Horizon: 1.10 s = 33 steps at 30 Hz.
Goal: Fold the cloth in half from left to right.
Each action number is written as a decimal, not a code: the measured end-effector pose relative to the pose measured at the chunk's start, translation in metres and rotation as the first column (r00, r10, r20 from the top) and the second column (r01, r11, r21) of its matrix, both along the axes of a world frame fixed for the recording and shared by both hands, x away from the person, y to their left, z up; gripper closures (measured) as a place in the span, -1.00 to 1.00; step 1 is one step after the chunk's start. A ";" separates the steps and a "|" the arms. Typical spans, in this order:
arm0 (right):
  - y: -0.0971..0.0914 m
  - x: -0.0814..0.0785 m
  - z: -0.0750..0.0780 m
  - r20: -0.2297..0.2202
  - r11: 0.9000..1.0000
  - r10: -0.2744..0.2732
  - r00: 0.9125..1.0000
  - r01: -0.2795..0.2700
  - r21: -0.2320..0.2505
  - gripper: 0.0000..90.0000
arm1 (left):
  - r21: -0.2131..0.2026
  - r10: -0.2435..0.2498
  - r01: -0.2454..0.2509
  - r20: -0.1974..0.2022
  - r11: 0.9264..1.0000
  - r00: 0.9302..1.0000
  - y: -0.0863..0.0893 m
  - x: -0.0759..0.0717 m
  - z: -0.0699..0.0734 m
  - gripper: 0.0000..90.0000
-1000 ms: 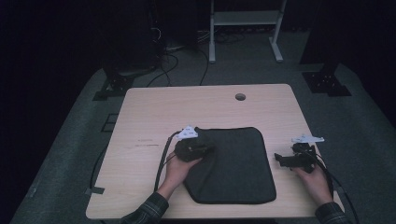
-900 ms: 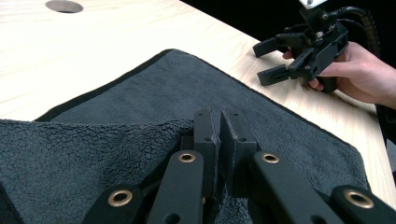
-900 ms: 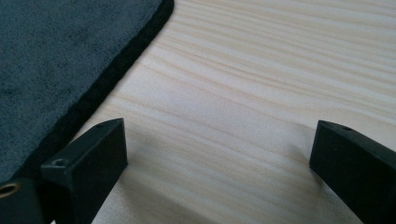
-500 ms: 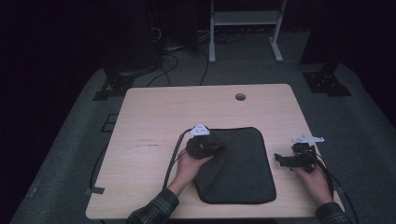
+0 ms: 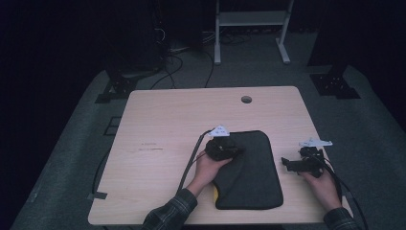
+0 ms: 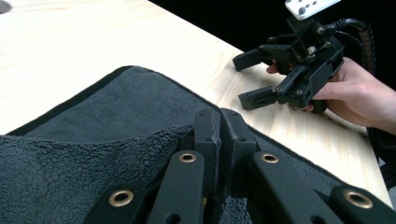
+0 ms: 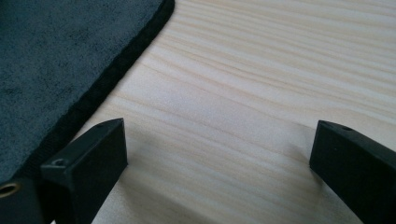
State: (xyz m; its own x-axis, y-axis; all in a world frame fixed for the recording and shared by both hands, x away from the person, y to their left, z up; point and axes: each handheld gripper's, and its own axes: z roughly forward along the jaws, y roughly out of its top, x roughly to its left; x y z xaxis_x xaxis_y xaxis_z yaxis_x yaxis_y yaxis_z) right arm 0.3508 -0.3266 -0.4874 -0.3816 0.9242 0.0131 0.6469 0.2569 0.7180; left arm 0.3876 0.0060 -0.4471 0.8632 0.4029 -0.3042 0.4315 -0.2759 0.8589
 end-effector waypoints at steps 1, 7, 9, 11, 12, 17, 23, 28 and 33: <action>0.000 0.000 0.000 0.000 1.000 0.000 1.000 0.000 0.000 -0.93 | 0.003 -0.007 0.007 0.000 1.000 1.000 -0.003 0.001 -0.001 0.90; 0.000 0.000 0.000 0.000 1.000 0.000 1.000 0.000 0.000 -0.93 | 0.008 -0.033 0.033 -0.016 0.999 0.999 -0.021 0.004 -0.004 0.89; 0.000 0.000 0.000 0.000 1.000 -0.001 1.000 0.001 0.001 -0.93 | -0.002 -0.035 0.035 -0.017 0.999 0.999 -0.027 0.006 -0.005 0.90; 0.000 0.000 0.000 0.001 1.000 0.001 1.000 -0.001 0.000 -0.93 | -0.001 -0.036 0.036 -0.018 0.999 0.999 -0.032 0.007 -0.005 0.90; 0.000 0.000 0.000 0.001 1.000 0.001 1.000 -0.001 -0.001 -0.93 | -0.004 -0.037 0.037 -0.021 0.999 0.999 -0.035 0.007 -0.005 0.90; 0.000 0.000 0.000 0.001 1.000 0.001 1.000 -0.001 -0.001 -0.93 | 0.005 -0.047 0.048 -0.030 0.999 0.998 -0.049 0.009 -0.008 0.90; 0.000 0.000 0.000 0.000 1.000 0.000 1.000 0.000 0.000 -0.93 | 0.002 -0.055 0.055 -0.050 0.998 0.997 -0.063 0.013 -0.013 0.97; 0.000 0.000 0.000 0.000 1.000 0.000 1.000 0.000 0.000 -0.93 | 0.047 -0.056 0.057 -0.023 0.997 0.998 -0.067 0.011 -0.013 0.95; 0.000 0.000 0.000 0.001 1.000 0.001 1.000 -0.001 -0.001 -0.93 | 0.092 -0.050 0.050 -0.006 0.994 0.999 -0.065 0.009 -0.011 0.74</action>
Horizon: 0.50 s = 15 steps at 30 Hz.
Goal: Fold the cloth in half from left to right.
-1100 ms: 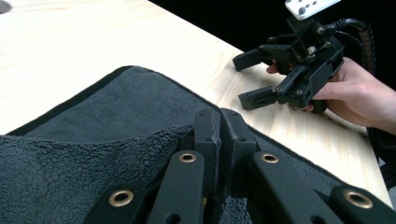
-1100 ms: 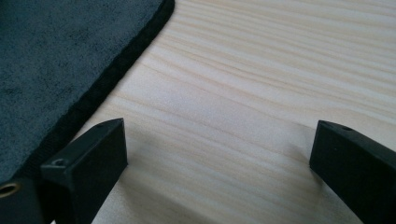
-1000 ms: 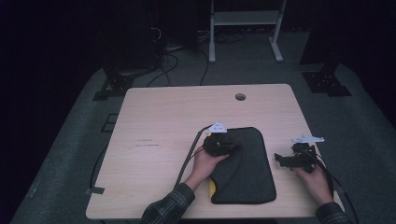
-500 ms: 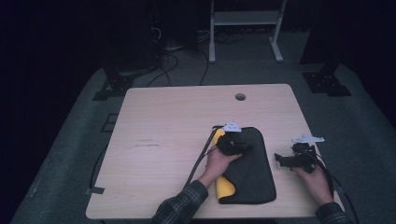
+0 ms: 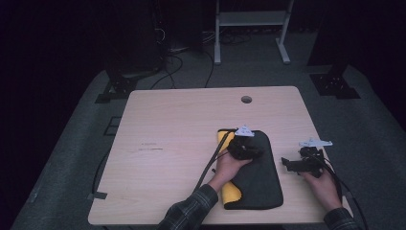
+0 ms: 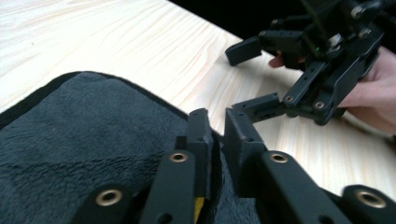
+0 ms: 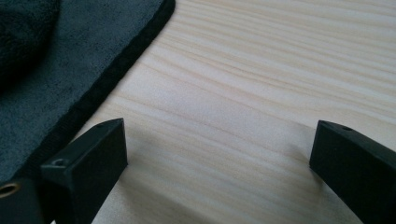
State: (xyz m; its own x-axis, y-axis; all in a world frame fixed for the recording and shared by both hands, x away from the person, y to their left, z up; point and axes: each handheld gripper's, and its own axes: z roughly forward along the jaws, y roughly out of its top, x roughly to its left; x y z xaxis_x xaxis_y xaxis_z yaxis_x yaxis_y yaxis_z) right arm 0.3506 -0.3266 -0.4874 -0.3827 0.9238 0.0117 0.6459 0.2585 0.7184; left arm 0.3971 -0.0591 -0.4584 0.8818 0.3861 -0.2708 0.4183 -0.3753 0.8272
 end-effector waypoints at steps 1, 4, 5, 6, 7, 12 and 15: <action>0.000 0.000 0.000 0.000 1.000 0.000 1.000 0.000 0.000 -0.93 | -0.002 -0.001 0.001 0.003 1.000 1.000 0.000 -0.001 0.001 0.73; 0.000 0.000 0.000 0.000 1.000 0.000 1.000 0.000 0.000 -0.93 | 0.030 -0.012 0.012 0.006 0.999 1.000 0.001 -0.004 0.002 0.69; 0.000 0.000 0.000 0.000 1.000 0.000 1.000 0.000 0.000 -0.93 | 0.042 -0.014 0.014 0.004 0.999 1.000 0.001 -0.004 0.001 0.67; 0.000 0.000 0.000 0.000 1.000 0.000 1.000 0.000 0.000 -0.93 | 0.049 -0.014 0.014 0.002 0.999 1.000 0.000 -0.004 0.000 0.67; 0.000 0.000 0.000 0.000 1.000 0.000 1.000 0.000 0.000 -0.93 | 0.059 -0.017 0.017 -0.001 0.998 1.000 -0.001 -0.004 -0.001 0.67; 0.000 0.000 0.000 -0.002 1.000 -0.001 1.000 0.001 0.001 -0.93 | 0.087 -0.024 0.026 -0.024 0.996 0.999 -0.007 -0.003 -0.008 0.92; 0.000 0.000 0.000 -0.002 1.000 -0.001 1.000 0.001 0.001 -0.93 | 0.070 -0.020 0.022 -0.031 0.997 0.999 -0.009 -0.004 -0.007 0.94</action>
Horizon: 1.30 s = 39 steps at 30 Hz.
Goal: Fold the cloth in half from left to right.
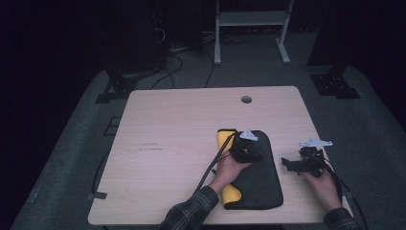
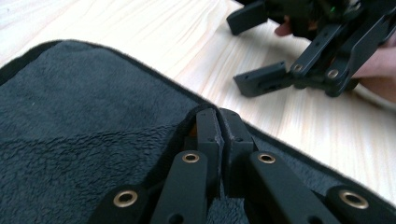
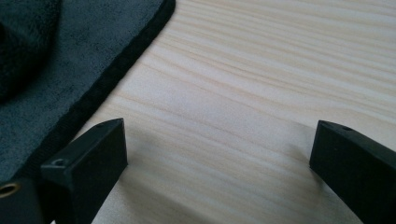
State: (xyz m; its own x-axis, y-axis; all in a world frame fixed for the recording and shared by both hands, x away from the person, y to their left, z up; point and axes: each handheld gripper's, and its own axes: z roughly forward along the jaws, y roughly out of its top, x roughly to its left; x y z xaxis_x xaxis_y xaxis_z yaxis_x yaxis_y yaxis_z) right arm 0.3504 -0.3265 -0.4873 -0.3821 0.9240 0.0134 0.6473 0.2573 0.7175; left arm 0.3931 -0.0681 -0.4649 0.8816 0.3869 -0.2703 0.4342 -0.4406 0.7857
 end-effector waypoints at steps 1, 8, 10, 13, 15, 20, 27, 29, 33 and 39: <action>0.000 0.000 0.000 0.000 1.000 0.000 1.000 0.000 0.000 -0.93 | -0.017 -0.001 0.001 -0.005 1.000 1.000 -0.001 0.000 0.002 0.94; 0.000 0.000 0.000 0.000 1.000 0.000 1.000 0.000 0.000 -0.93 | -0.004 -0.005 0.005 -0.026 1.000 1.000 -0.016 0.003 0.001 0.93; 0.000 0.000 0.000 0.000 1.000 0.000 1.000 0.000 0.000 -0.93 | 0.016 -0.004 0.005 -0.050 1.000 0.999 -0.020 0.006 -0.006 0.92; 0.000 0.000 0.000 0.000 1.000 0.000 1.000 0.000 0.000 -0.93 | 0.040 -0.007 0.010 -0.066 0.999 0.998 -0.027 0.007 -0.013 0.92; 0.000 0.000 0.000 0.000 1.000 0.000 1.000 0.000 0.000 -0.93 | 0.056 -0.012 0.016 -0.068 0.998 0.998 -0.030 0.008 -0.013 0.91; 0.000 0.000 0.000 0.001 1.000 0.005 1.000 -0.005 0.000 -0.94 | 0.044 -0.026 0.029 -0.071 0.999 0.997 -0.034 0.009 -0.011 0.60; 0.000 0.000 0.000 0.001 1.000 0.004 1.000 -0.004 0.001 -0.94 | -0.022 -0.002 0.002 -0.005 1.000 1.000 -0.005 0.006 0.017 0.19; 0.000 0.000 0.000 0.000 1.000 0.002 1.000 -0.002 0.003 -0.94 | -0.023 0.013 -0.013 0.006 1.000 1.000 0.007 0.005 0.023 0.10; 0.000 0.000 0.000 0.000 1.000 0.004 1.000 -0.004 0.001 -0.94 | -0.004 0.048 -0.047 0.033 0.999 0.998 0.037 0.001 0.028 -0.05; 0.000 0.000 0.000 0.000 1.000 0.004 1.000 -0.004 0.000 -0.94 | 0.043 0.114 -0.118 0.087 0.992 0.990 0.081 -0.010 0.025 -0.20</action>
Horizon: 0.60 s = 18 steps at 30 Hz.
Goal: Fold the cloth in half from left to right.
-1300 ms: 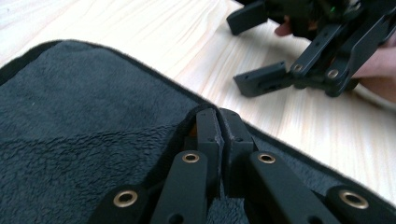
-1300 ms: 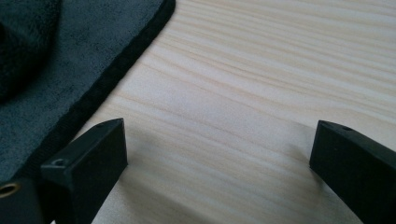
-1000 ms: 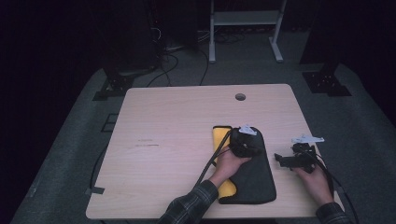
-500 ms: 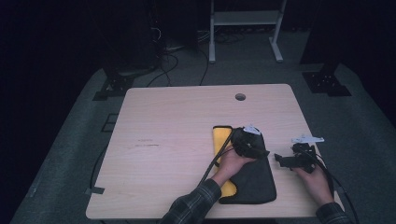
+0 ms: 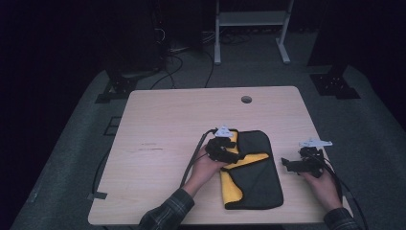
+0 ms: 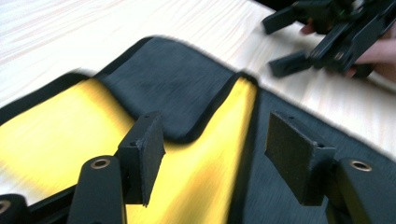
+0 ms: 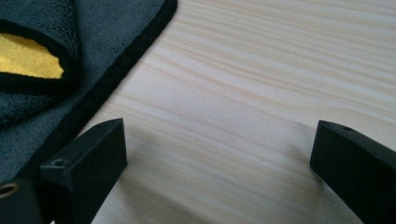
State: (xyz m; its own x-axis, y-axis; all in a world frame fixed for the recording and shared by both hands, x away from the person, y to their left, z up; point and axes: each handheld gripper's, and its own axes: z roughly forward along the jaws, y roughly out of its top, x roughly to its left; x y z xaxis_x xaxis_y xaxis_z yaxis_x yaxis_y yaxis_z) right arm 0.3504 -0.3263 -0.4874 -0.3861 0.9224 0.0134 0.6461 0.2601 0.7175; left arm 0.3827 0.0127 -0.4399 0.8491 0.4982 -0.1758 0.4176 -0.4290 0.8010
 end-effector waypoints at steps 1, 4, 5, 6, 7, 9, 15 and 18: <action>0.000 0.000 0.000 0.000 1.000 0.000 1.000 0.000 0.001 -0.94 | 0.012 0.017 -0.017 0.009 1.000 1.000 0.008 -0.001 -0.001 -0.20; 0.000 0.000 0.000 0.000 1.000 0.000 1.000 0.000 0.001 -0.94 | 0.044 0.048 -0.049 0.011 0.998 0.999 0.022 -0.002 -0.004 -0.20; 0.000 0.000 0.000 0.000 1.000 0.000 1.000 0.000 0.000 -0.94 | 0.052 0.057 -0.057 0.007 0.997 0.998 0.028 -0.002 -0.006 -0.21; 0.000 0.000 0.000 0.000 1.000 0.001 1.000 -0.001 0.000 -0.94 | 0.056 0.065 -0.065 0.001 0.996 0.998 0.031 -0.002 -0.008 -0.21; 0.000 0.000 0.000 0.001 1.000 0.001 1.000 -0.001 0.000 -0.94 | 0.069 0.074 -0.074 0.000 0.995 0.997 0.034 -0.002 -0.011 -0.21; 0.000 0.000 0.000 0.000 1.000 0.001 1.000 -0.001 0.000 -0.94 | 0.080 0.099 -0.099 -0.003 0.992 0.995 0.038 -0.002 -0.016 -0.21; 0.000 0.000 0.000 0.001 1.000 0.002 1.000 -0.002 0.000 -0.94 | 0.129 0.114 -0.112 -0.013 0.985 0.993 0.038 -0.002 -0.028 -0.20; 0.000 -0.001 0.000 0.000 1.000 0.003 1.000 -0.003 0.000 -0.94 | 0.141 0.112 -0.110 -0.005 0.984 0.994 0.034 -0.005 -0.030 -0.14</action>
State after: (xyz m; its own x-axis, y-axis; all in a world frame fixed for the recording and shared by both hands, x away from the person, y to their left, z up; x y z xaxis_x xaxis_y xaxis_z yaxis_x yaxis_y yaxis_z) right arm 0.3499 -0.3268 -0.4874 -0.3889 0.9212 0.0131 0.6451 0.2621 0.7177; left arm 0.3772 0.0471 -0.4702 0.7854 0.6095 -0.1079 0.4784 -0.4871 0.7306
